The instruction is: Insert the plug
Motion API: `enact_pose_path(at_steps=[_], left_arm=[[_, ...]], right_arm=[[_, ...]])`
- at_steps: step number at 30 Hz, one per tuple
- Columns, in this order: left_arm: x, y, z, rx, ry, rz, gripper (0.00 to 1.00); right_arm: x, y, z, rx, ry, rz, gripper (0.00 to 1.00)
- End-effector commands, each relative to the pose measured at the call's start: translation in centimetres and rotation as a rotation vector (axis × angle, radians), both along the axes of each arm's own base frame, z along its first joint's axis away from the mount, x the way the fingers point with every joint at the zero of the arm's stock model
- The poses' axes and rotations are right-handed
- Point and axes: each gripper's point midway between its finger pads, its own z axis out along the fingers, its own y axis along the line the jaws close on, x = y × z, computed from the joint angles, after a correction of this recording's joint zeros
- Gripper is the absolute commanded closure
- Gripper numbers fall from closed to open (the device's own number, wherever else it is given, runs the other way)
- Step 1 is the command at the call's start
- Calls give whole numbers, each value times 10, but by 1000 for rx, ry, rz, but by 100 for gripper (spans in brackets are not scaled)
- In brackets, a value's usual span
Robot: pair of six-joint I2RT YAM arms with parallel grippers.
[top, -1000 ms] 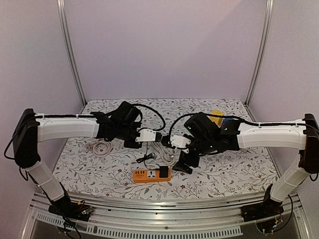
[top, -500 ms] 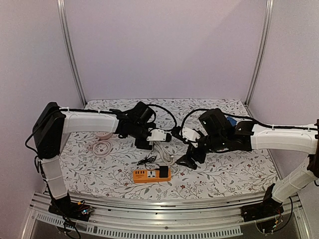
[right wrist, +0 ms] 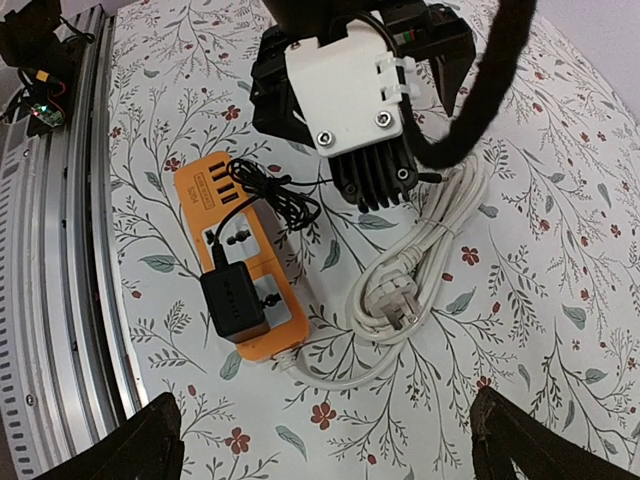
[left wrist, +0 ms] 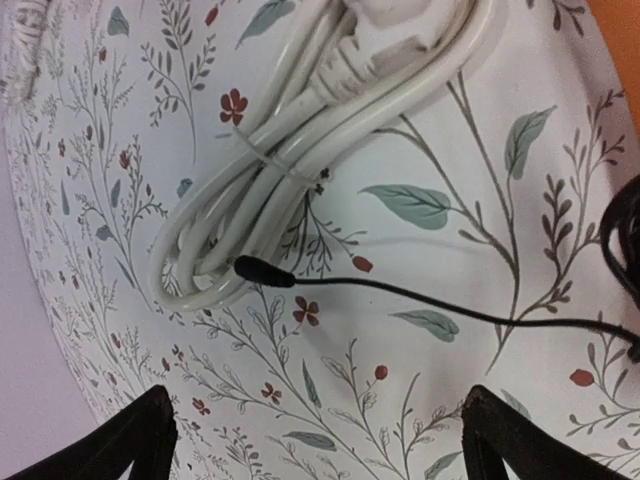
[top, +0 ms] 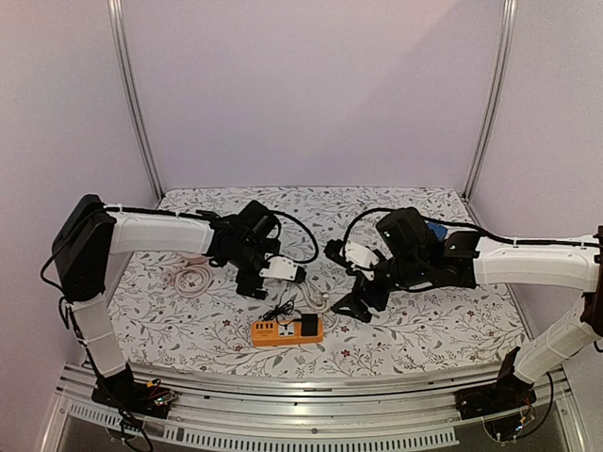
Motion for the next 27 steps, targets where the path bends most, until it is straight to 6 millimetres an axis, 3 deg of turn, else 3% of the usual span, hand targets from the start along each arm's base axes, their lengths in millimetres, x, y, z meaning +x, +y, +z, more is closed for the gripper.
enact_pose_path(at_steps=[1, 5, 9, 12, 15, 16, 22, 27], left_arm=[[18, 25, 44, -15, -16, 64, 0], [26, 60, 60, 4, 71, 210, 0], [63, 135, 72, 23, 152, 619, 1], [67, 190, 72, -6, 290, 871, 11], [59, 235, 68, -21, 382, 1002, 28], [54, 248, 67, -27, 412, 1027, 29], [17, 281, 50, -15, 571, 1069, 16], [11, 293, 20, 4, 592, 1120, 16]], right_arm=[[0, -1, 14, 45, -4, -17, 1], [4, 2, 25, 62, -19, -30, 1], [9, 6, 39, 84, -35, -38, 1], [11, 10, 44, 87, -37, -38, 1], [14, 16, 50, 90, -29, -31, 1], [14, 18, 52, 88, -22, -29, 1], [17, 25, 52, 82, 15, -40, 1], [16, 30, 53, 85, 25, -44, 1]])
